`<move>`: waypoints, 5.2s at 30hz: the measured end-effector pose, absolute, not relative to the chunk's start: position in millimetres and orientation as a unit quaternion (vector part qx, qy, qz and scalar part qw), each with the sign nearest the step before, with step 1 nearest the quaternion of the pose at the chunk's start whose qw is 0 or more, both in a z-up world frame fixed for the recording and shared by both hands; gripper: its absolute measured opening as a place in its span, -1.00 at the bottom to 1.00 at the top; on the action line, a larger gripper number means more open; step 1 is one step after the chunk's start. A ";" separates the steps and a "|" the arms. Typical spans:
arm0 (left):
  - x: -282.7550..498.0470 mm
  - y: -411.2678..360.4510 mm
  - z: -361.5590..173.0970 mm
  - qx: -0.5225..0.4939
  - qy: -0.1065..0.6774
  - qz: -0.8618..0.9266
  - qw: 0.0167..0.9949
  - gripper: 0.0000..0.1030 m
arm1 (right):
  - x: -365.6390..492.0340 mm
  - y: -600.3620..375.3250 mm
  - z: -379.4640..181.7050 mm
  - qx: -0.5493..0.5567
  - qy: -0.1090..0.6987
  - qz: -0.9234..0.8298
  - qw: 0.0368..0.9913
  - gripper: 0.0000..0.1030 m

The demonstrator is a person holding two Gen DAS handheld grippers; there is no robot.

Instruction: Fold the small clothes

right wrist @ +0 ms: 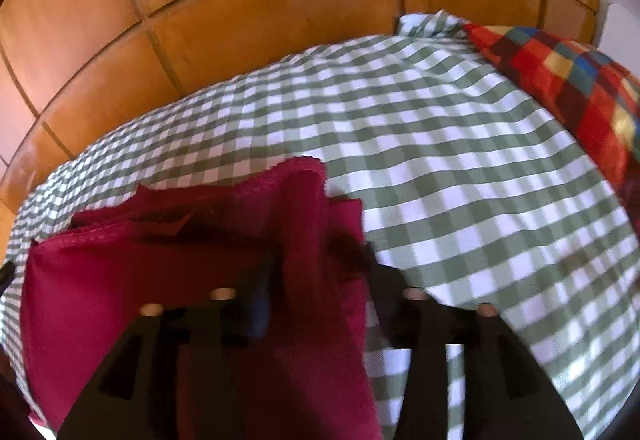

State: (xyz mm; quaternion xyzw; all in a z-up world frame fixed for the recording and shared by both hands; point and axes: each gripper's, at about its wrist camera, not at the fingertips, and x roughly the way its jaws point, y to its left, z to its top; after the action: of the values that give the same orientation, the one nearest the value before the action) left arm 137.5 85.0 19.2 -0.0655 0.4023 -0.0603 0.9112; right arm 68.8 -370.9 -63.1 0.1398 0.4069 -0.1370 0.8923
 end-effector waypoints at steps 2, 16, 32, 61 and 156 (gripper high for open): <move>116.9 82.0 31.8 -0.050 0.381 -0.086 0.919 -0.22 | 58.6 -367.3 -52.8 0.138 0.393 -0.130 0.900 -0.05; 22.0 34.1 2.7 0.048 0.389 -0.189 0.900 -0.20 | -36.5 -240.1 -69.8 -0.037 0.460 0.075 0.884 -0.05; 5.9 44.1 1.0 0.014 0.392 -0.131 0.910 0.19 | -53.0 -277.2 -56.6 0.032 0.444 0.037 0.895 -0.01; 22.6 20.2 -2.1 0.037 0.419 -0.126 0.899 0.30 | -31.8 -402.9 -93.5 0.361 0.431 0.072 0.823 0.50; 87.6 157.2 -29.9 -0.169 0.515 -0.155 0.826 -0.47 | 11.9 -84.6 -69.1 -0.032 0.455 0.256 0.852 0.08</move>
State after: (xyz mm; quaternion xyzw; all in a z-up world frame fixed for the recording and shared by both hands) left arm 87.6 157.2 -29.9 -0.1693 0.5148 -0.1553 0.8260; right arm 11.9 -84.6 -69.1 -0.0316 0.4555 0.2562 0.8520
